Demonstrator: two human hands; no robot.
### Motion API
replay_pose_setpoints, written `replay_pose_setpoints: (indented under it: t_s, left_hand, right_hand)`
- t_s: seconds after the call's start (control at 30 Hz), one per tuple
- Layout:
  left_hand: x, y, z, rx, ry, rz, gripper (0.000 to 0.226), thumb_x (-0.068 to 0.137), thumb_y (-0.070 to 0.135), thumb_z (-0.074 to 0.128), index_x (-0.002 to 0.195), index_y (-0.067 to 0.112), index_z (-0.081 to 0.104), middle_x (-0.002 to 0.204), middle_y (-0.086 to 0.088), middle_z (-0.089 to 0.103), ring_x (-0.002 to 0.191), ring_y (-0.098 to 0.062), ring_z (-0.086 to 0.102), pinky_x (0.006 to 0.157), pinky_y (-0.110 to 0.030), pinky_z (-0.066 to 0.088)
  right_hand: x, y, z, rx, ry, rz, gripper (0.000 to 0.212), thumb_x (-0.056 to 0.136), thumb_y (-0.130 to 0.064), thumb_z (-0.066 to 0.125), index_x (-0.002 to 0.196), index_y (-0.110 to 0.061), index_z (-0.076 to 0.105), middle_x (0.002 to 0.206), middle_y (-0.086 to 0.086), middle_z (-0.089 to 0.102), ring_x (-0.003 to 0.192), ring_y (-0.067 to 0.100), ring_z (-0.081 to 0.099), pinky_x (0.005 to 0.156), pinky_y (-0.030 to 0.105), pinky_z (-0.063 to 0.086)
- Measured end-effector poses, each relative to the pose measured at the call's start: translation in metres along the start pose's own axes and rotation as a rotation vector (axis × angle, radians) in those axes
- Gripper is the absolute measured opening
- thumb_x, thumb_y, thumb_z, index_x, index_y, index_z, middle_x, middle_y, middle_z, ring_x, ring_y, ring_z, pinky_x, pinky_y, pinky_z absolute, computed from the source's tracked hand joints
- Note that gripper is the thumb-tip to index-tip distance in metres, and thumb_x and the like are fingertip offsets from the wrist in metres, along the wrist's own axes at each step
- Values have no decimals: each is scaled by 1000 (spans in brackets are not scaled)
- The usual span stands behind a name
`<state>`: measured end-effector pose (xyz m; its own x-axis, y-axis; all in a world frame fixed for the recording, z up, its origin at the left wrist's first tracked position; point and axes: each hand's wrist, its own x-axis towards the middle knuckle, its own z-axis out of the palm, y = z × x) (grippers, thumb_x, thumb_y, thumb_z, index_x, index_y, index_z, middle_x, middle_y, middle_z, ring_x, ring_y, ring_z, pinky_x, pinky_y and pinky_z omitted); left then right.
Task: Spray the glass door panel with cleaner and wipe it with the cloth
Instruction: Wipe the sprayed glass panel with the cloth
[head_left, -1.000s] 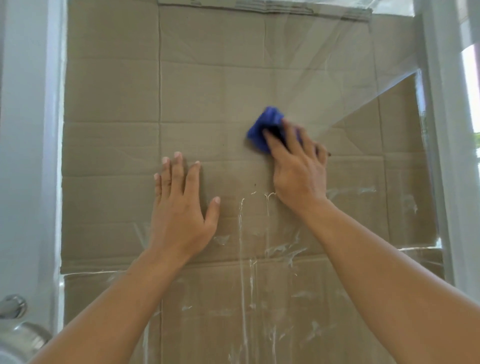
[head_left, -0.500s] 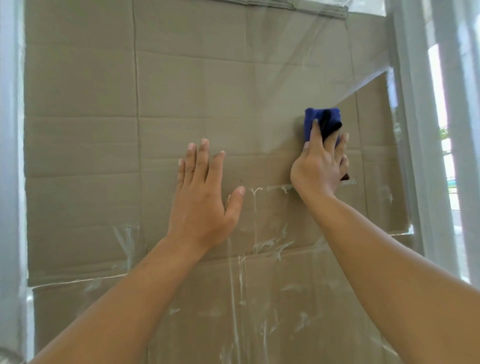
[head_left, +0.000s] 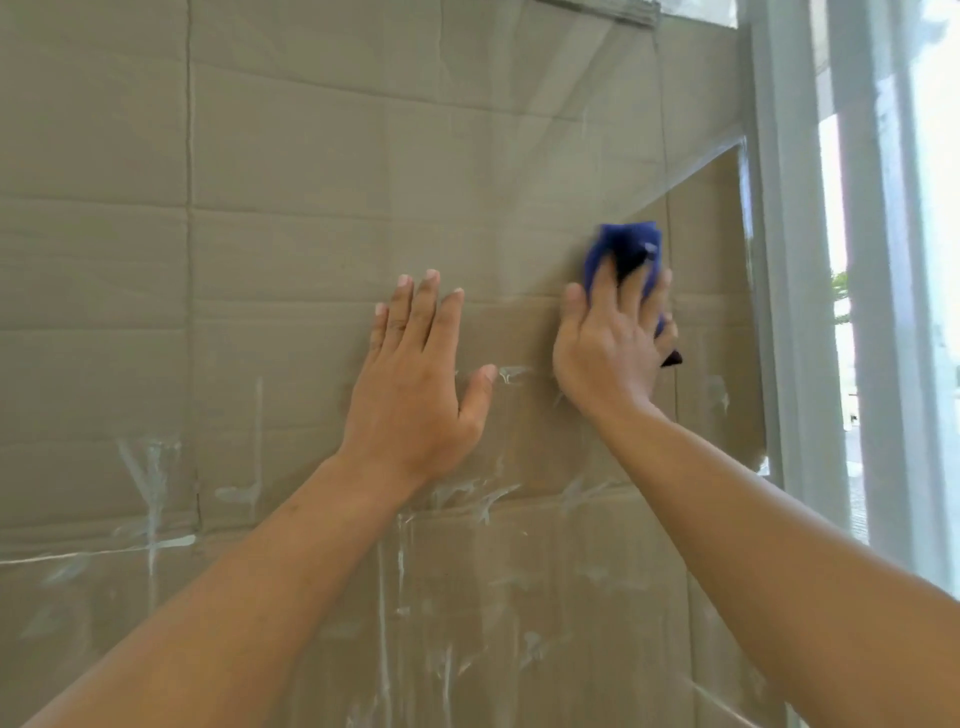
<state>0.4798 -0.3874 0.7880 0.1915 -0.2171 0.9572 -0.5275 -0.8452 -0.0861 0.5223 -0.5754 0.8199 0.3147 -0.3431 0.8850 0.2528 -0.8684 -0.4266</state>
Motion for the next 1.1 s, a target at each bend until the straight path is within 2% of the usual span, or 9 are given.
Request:
replay_pose_setpoints:
  t_s: [0.13,0.33,0.4,0.53,0.7,0.77,0.9,1.03,1.1]
  left_hand:
    - [7,19,15,4,-5,7,74,93,48,36,154,8,26,165,-12,12,153,-25,0,121,-32,-8]
    - [11,33,30,48,-63,60,70,95,47,35,154,9,28,165,-10,10,153,-23,-4,121,-31,-11]
    - [12,38,36,59,-70,68,72,93,50,31,153,8,30,165,-11,12,153,-24,-2,121,-32,-10]
    - [15,52,48,73,-70,86,70,93,48,37,151,7,34,164,-13,16,153,-28,3,123,-37,-5]
    - [16,58,54,107,-89,84,72,94,49,36,153,9,30,164,-13,13,153,-27,0,123,-37,-6]
    - [17,58,56,140,-92,83,73,93,50,37,152,8,31,164,-14,14,153,-29,2,123,-39,-5]
    - [19,61,60,223,-75,79,74,92,52,39,149,6,38,161,-18,22,152,-34,9,123,-43,1]
    - [19,63,62,237,-73,67,72,92,51,39,148,5,39,161,-18,23,152,-34,9,124,-44,3]
    - [19,64,63,234,-65,61,73,92,51,39,148,5,38,161,-18,22,152,-34,9,124,-44,2]
  right_hand:
    - [-1,40,2,-227,9,-534,61,106,-51,22,160,-25,26,171,6,11,157,29,5,121,53,13]
    - [26,71,-17,57,-5,125,65,106,-55,11,163,-23,8,171,11,-5,156,28,-13,124,56,-2]
    - [21,71,-19,7,-35,22,70,104,-60,8,163,-23,9,171,10,-6,156,30,-15,123,57,-3]
    - [3,105,-13,-196,-5,-511,71,102,-64,9,161,-25,24,171,5,6,158,27,0,124,55,5]
    - [4,123,-13,35,11,131,71,103,-58,6,163,-20,11,170,14,1,157,26,-11,124,54,-5]
    - [-5,120,-13,-8,12,53,77,100,-62,4,162,-18,16,170,15,3,157,29,-10,124,55,-4]
    - [-26,151,-10,-256,39,-412,73,103,-62,11,159,-17,28,169,12,17,157,32,6,124,56,-1]
    - [-21,169,-10,-169,67,-2,81,101,-61,5,159,-8,24,165,24,21,156,36,2,124,59,-3]
    - [-29,161,-9,-156,78,-47,84,101,-62,6,156,-3,31,161,30,25,155,41,7,124,61,1]
